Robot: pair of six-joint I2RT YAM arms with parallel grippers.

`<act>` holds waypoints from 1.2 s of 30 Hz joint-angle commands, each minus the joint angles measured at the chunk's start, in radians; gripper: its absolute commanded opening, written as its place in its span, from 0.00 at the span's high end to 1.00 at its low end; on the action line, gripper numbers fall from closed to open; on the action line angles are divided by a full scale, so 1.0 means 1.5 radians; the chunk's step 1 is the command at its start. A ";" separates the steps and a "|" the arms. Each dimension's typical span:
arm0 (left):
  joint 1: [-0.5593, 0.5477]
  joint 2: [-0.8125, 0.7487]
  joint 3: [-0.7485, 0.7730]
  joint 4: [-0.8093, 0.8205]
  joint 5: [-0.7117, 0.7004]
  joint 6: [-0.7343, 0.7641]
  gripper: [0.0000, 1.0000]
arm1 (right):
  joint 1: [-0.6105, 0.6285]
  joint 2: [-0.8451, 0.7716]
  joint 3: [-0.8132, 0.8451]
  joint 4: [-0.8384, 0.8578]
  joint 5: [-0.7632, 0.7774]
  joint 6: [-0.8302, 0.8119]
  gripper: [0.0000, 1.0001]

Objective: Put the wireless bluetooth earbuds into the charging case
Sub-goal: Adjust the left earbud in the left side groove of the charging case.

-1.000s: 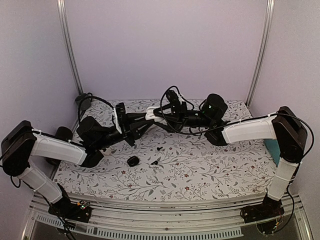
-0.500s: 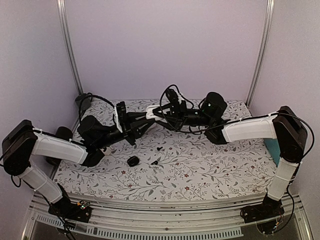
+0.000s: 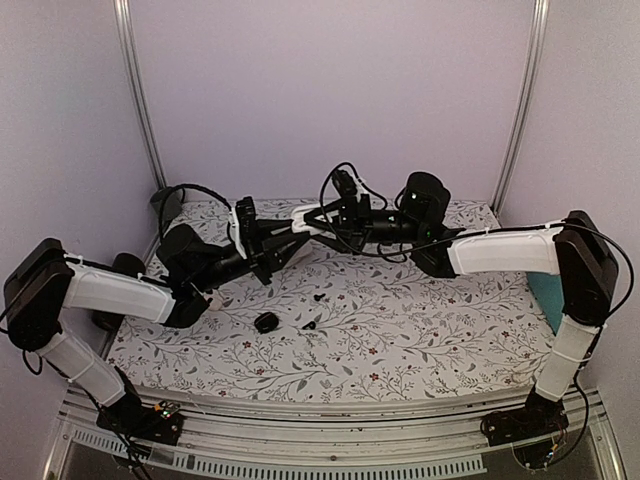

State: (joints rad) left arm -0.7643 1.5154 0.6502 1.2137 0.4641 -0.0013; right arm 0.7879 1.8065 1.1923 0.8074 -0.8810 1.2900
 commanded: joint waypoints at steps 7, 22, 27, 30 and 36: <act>0.007 -0.016 0.007 0.003 0.003 -0.053 1.00 | 0.002 -0.039 0.006 -0.118 0.020 -0.089 0.41; 0.050 -0.015 0.003 0.017 0.042 -0.238 1.00 | -0.026 -0.126 -0.023 -0.123 0.070 -0.181 0.22; 0.050 -0.014 0.011 0.030 0.082 -0.299 1.00 | -0.048 -0.126 -0.035 -0.093 0.067 -0.184 0.22; 0.050 -0.012 0.018 0.031 0.106 -0.329 1.00 | -0.050 -0.110 -0.017 -0.091 0.052 -0.183 0.22; 0.052 0.001 0.046 0.005 0.140 -0.380 1.00 | -0.050 -0.091 0.006 -0.089 0.001 -0.194 0.25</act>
State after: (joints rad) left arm -0.6971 1.5097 0.6689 1.2301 0.6193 -0.4927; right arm 0.7132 1.6474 1.1618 0.6376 -0.8211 1.0271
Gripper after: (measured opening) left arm 0.216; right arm 0.756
